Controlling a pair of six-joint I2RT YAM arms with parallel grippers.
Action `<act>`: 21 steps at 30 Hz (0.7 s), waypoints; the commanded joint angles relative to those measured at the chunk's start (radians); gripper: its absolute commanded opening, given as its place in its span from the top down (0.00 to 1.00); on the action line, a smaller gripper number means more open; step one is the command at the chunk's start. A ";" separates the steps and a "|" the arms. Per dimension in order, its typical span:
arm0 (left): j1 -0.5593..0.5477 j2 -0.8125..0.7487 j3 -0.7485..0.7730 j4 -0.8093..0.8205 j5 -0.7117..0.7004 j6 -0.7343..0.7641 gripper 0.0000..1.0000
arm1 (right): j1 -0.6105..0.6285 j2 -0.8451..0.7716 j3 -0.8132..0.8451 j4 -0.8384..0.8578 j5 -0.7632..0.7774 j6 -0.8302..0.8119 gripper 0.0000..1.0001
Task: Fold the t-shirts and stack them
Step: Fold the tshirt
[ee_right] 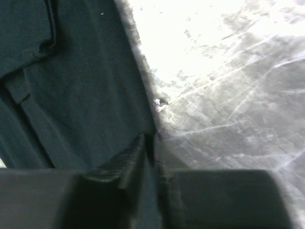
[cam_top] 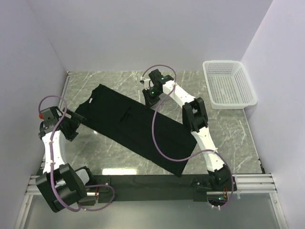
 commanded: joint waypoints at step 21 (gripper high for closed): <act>0.005 0.049 -0.027 0.090 0.041 -0.013 0.09 | -0.200 -0.041 -0.058 0.197 0.041 0.245 1.00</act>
